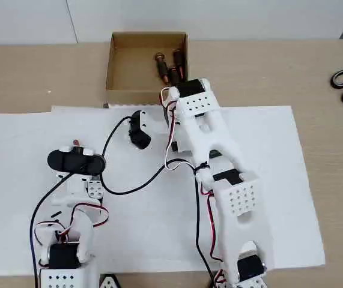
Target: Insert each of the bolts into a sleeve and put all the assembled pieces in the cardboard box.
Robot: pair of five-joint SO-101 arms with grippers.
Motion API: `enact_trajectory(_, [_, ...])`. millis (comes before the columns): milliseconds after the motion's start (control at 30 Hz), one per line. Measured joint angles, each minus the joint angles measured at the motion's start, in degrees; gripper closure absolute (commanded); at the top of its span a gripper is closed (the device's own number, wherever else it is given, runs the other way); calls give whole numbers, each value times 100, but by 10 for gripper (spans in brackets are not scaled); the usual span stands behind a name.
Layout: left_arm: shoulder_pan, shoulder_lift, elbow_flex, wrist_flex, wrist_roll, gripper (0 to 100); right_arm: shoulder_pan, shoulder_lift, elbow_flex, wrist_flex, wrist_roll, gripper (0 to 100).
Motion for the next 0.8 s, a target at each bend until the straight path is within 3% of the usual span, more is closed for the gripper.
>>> enact_trajectory(133, [0, 0, 0, 0, 0, 994, 9, 79, -9, -9, 35, 982])
enact_trajectory(467, [0, 0, 0, 0, 0, 994, 9, 26, -176, 0, -18, 983])
enact_trajectory(800, [0, 0, 0, 0, 185, 993, -44, -1099, -211, 18, -1371, 985])
